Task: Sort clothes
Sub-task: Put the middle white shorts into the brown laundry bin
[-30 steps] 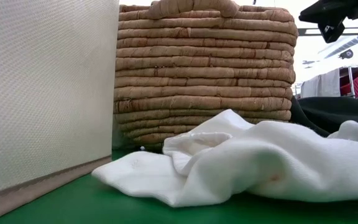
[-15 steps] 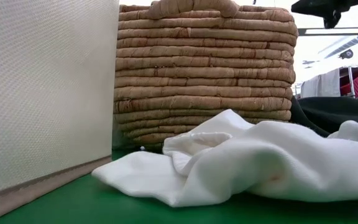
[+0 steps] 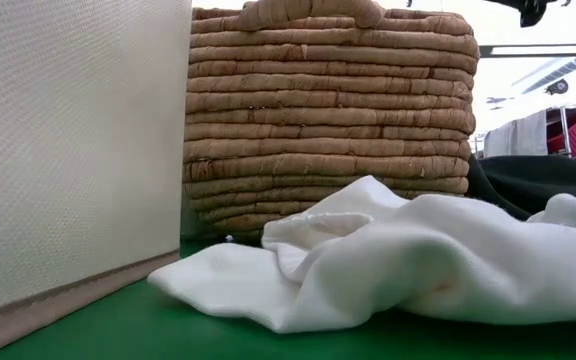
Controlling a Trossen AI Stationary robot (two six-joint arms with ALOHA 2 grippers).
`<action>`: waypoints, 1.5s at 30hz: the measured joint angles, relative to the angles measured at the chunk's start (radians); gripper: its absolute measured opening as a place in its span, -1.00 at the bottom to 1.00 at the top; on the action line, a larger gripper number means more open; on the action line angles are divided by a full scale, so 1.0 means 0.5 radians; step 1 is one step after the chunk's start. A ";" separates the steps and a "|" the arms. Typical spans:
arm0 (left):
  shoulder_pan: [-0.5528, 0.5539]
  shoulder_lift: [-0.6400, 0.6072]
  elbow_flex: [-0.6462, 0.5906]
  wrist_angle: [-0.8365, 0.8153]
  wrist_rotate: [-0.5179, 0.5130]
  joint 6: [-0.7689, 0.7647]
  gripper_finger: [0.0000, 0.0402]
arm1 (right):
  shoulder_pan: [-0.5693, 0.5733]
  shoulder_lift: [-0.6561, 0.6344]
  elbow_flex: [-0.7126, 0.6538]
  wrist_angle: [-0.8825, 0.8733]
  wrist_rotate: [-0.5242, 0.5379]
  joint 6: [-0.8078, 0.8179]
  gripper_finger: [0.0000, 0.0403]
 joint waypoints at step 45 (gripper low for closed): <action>-0.040 0.196 -0.005 -0.084 -0.010 0.038 -0.61 | 0.208 1.256 1.501 -1.216 -0.740 0.286 -0.85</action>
